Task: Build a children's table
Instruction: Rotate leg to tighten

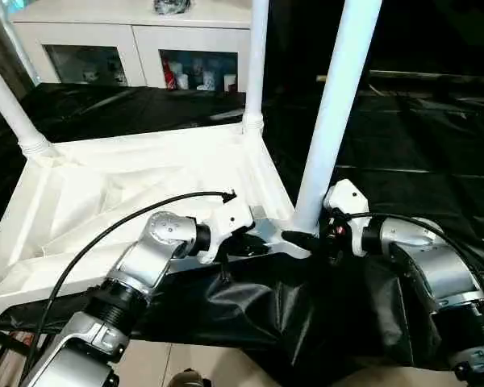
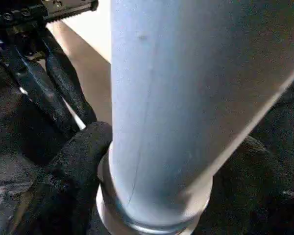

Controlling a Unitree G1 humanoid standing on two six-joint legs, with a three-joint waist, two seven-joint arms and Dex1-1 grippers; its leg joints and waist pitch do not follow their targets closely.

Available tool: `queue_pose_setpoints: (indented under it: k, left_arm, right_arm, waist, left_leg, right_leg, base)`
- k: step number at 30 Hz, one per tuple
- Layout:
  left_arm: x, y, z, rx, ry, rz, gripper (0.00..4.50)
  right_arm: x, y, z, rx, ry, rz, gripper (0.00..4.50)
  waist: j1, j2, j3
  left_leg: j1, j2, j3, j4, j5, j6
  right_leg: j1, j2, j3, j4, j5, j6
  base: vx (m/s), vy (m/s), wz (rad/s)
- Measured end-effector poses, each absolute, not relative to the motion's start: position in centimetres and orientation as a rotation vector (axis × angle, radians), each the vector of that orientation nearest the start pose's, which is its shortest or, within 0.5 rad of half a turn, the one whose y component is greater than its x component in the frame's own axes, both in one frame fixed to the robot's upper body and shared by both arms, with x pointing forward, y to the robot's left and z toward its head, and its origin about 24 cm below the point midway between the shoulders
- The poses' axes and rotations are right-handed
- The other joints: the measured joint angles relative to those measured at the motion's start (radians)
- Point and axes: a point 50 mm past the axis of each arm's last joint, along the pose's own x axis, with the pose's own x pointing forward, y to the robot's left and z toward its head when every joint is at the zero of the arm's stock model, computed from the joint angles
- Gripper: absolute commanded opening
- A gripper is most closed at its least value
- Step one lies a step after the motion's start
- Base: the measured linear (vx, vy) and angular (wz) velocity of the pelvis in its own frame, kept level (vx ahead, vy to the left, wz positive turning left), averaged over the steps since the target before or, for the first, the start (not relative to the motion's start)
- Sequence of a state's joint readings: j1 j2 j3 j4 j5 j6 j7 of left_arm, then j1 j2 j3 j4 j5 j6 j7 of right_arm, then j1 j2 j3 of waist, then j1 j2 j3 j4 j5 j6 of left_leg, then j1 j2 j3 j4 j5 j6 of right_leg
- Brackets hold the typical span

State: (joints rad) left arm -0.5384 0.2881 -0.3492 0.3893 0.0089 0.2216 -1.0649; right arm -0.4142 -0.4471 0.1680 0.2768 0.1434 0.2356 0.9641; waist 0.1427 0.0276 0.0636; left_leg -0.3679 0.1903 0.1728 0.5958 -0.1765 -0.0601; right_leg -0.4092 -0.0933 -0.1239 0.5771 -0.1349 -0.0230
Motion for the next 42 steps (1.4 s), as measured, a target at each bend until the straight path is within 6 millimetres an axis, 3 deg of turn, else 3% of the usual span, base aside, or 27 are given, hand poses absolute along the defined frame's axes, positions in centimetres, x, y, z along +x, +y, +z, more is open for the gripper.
queue_pose_setpoints:
  k: [4,11,16,19,24,25,27,29,37,42]
  left_arm:
    - [30.4,9.0,5.8,0.384,0.370,-1.318,0.00]
    - [30.5,9.0,5.4,0.372,0.386,-1.289,0.00]
    - [32.3,7.4,5.1,0.341,0.398,-1.141,0.00]
    - [33.9,5.4,5.2,0.292,0.419,-1.016,0.00]
    - [34.7,3.4,5.3,0.257,0.437,-0.940,0.00]
    - [34.7,3.4,5.3,0.253,0.438,-0.939,0.00]
    - [34.7,3.4,5.3,0.253,0.434,-0.941,0.00]
    - [34.8,3.5,5.3,0.256,0.429,-0.952,0.00]
    - [34.5,5.6,5.2,0.309,0.396,-1.045,0.00]
    - [33.2,7.4,5.3,0.345,0.382,-1.175,0.00]
  right_arm:
    - [30.2,-16.1,6.9,-0.258,0.301,1.041,2.84]
    - [30.2,-15.7,6.3,-0.224,0.309,0.997,2.72]
    - [32.0,-14.8,5.5,-0.149,0.298,0.727,2.71]
    - [33.7,-13.6,5.2,-0.070,0.303,0.475,2.70]
    - [34.9,-13.0,5.3,-0.030,0.312,0.297,2.70]
    - [35.0,-12.9,5.4,-0.028,0.311,0.293,3.05]
    - [35.1,-12.9,5.4,-0.021,0.307,0.294,3.05]
    - [35.1,-13.0,5.4,-0.010,0.303,0.310,3.42]
    - [34.2,-13.4,5.4,-0.067,0.302,0.501,3.45]
    - [32.2,-15.2,5.4,-0.223,0.328,0.752,3.45]
  waist:
    - [-0.001,0.000,0.000]
    - [-0.001,0.000,0.000]
    - [-0.015,-0.003,-0.001]
    - [-0.027,-0.003,-0.001]
    - [-0.028,-0.005,-0.002]
    - [-0.028,-0.005,-0.002]
    - [-0.027,-0.005,-0.002]
    - [-0.028,-0.004,-0.002]
    - [-0.027,-0.001,-0.001]
    - [-0.007,0.000,-0.001]
  left_leg:
    - [0.000,0.000,0.000,0.000,0.000,0.000]
    - [0.001,0.000,0.000,0.000,0.000,0.000]
    - [0.001,0.000,0.000,0.003,0.000,0.000]
    - [0.000,-0.001,0.000,0.005,0.000,0.000]
    - [0.000,-0.001,-0.001,0.002,-0.001,0.001]
    - [0.000,-0.001,-0.001,0.001,-0.001,0.000]
    - [0.000,-0.001,-0.001,-0.001,-0.001,0.000]
    - [0.001,-0.001,-0.001,-0.001,-0.001,0.000]
    - [0.001,0.000,-0.001,-0.001,0.000,0.000]
    - [0.001,0.000,0.000,-0.001,0.000,0.000]
  right_leg:
    - [0.000,0.000,0.000,0.000,0.000,0.000]
    - [0.001,0.000,0.000,0.000,0.000,0.000]
    - [0.001,0.000,0.000,0.000,0.000,0.000]
    - [0.001,0.000,0.000,0.000,0.000,0.000]
    - [0.001,0.000,0.000,-0.001,0.000,0.000]
    - [0.001,0.000,0.000,-0.001,0.000,0.000]
    - [0.001,0.000,0.000,-0.001,0.000,0.000]
    - [0.001,0.000,0.000,-0.001,0.000,0.000]
    - [0.001,0.000,0.000,0.000,0.000,0.000]
    - [0.001,0.000,0.000,0.000,0.000,0.000]
  base:
    - [0.000,0.000,0.00]
    - [0.000,0.000,0.00]
    - [0.000,0.000,0.00]
    - [0.000,0.000,0.00]
    - [0.000,0.000,0.00]
    - [0.000,0.000,0.00]
    - [0.000,0.000,0.00]
    - [0.000,0.000,0.00]
    - [0.000,0.000,0.00]
    - [0.000,0.000,0.00]
